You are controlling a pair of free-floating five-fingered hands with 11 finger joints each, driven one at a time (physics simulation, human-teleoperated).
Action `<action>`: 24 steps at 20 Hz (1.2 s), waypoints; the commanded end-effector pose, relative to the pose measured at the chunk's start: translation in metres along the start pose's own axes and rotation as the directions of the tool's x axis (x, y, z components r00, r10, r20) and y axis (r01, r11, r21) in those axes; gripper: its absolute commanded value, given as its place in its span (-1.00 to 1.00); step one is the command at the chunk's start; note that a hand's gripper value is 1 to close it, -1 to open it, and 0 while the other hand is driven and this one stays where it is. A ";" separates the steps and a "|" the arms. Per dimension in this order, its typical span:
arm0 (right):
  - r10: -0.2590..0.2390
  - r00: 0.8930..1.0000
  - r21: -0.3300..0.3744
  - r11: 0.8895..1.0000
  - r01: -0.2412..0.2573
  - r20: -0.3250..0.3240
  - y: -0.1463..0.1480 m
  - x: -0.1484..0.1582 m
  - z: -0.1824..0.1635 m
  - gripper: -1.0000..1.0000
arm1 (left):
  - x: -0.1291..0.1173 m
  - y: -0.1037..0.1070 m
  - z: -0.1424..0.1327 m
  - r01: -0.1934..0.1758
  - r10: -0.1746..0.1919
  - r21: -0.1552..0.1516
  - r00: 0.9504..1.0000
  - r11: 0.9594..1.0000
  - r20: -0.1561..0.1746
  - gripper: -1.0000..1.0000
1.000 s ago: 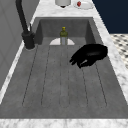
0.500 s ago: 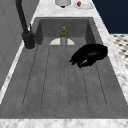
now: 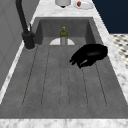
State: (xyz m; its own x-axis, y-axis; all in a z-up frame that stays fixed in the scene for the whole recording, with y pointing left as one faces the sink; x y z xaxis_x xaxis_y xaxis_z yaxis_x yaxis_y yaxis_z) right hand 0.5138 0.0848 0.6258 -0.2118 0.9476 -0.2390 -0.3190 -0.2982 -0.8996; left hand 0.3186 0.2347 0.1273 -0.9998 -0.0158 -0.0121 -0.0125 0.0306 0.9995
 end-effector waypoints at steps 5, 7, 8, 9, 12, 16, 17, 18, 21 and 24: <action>0.057 0.997 -0.121 0.991 -0.064 -0.059 -0.020 0.006 0.054 1.00 | 0.000 0.000 0.000 0.000 0.000 0.000 1.000 1.000 0.000 0.00; 0.027 0.997 -0.095 0.995 -0.034 -0.072 -0.025 0.013 0.068 1.00 | 0.000 0.000 0.000 0.000 0.000 0.000 1.000 1.000 0.000 0.00; 0.015 0.996 -0.073 0.997 -0.022 -0.089 -0.019 0.015 0.073 1.00 | 0.000 0.000 0.000 0.000 0.000 0.000 1.000 1.000 0.000 0.00; 0.024 0.994 -0.072 0.997 -0.031 -0.105 -0.017 0.016 0.078 1.00 | 0.000 0.000 0.000 0.000 0.000 0.000 1.000 1.000 0.000 0.00; 0.044 0.993 -0.096 0.994 -0.054 -0.105 -0.011 0.022 0.101 1.00 | 0.000 0.000 0.000 0.000 0.000 0.000 1.000 1.000 0.000 0.00; 0.062 0.994 -0.112 0.991 -0.072 -0.091 -0.003 0.028 0.129 1.00 | 0.000 0.000 0.000 0.000 0.000 0.000 1.000 1.000 0.000 0.00; 0.063 0.994 -0.114 0.991 -0.073 -0.091 -0.001 0.030 0.137 1.00 | 0.000 0.000 0.000 0.000 0.000 0.000 1.000 1.000 0.000 0.00; 0.063 0.994 -0.114 0.991 -0.074 -0.092 0.002 0.032 0.144 1.00 | 0.000 0.000 0.000 0.000 0.000 0.000 1.000 1.000 0.000 0.00; 0.056 0.994 -0.117 0.991 -0.067 -0.090 0.010 0.037 0.167 1.00 | 0.000 0.000 0.000 0.000 0.000 0.000 1.000 1.000 0.000 0.00; 0.046 0.995 -0.122 0.991 -0.056 -0.087 0.018 0.043 0.190 1.00 | 0.000 0.000 0.000 0.000 0.000 0.000 1.000 1.000 0.000 0.00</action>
State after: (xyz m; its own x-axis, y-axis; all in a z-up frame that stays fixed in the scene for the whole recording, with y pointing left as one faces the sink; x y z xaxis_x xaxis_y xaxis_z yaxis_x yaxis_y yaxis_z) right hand 0.3467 0.0982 0.6689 -0.1500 0.9405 -0.3047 -0.2061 -0.3312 -0.9208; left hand 0.3186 0.2347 0.1273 -0.9998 -0.0158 -0.0121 -0.0125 0.0306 0.9995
